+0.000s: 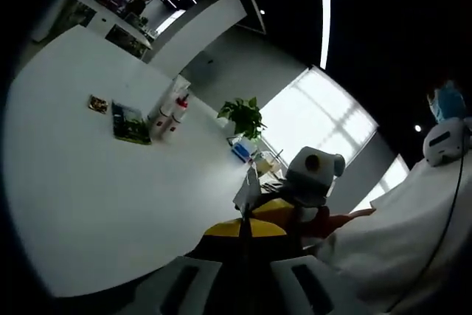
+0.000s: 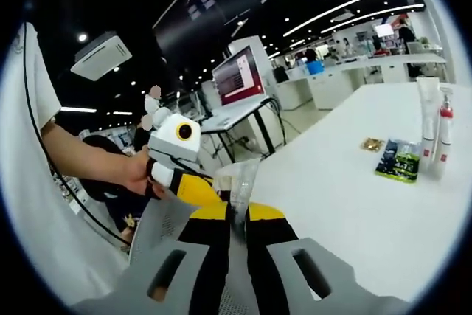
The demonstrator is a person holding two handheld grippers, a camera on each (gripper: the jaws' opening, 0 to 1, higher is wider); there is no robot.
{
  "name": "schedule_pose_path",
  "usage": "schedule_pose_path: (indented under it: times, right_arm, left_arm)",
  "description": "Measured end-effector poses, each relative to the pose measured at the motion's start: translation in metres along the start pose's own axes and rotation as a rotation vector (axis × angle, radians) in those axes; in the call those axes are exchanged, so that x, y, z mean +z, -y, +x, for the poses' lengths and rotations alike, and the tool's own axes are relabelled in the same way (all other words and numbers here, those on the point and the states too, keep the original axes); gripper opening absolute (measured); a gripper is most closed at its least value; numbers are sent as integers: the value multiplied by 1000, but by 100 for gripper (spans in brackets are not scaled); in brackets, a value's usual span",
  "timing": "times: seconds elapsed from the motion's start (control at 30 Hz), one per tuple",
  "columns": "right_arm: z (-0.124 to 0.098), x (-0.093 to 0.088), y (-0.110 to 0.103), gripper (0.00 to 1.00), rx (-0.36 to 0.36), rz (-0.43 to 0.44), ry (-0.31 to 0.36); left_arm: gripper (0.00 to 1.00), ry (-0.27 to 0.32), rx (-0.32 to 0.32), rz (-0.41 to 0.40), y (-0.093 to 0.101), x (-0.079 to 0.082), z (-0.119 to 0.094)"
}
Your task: Arrange the skincare products in the storage area until every visible bottle or jar stands upright without overlapping.
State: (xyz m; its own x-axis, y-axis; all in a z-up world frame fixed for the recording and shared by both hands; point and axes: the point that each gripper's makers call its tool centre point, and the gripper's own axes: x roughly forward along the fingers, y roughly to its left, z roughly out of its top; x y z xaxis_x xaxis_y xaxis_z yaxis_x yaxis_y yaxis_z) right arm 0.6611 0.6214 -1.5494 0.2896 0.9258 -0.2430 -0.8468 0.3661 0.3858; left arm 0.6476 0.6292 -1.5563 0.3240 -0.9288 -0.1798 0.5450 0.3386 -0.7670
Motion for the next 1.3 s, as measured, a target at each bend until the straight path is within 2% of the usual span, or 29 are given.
schedule_pose_path:
  times: [0.4, 1.13, 1.3]
  right_arm:
    - [1, 1, 4, 4, 0, 37, 0]
    - [1, 1, 5, 2, -46, 0, 3]
    - [1, 0, 7, 2, -55, 14, 2]
  left_arm:
    - [0, 5, 6, -5, -2, 1, 0]
    - [0, 14, 15, 4, -3, 1, -1]
    - [0, 14, 25, 8, -4, 1, 0]
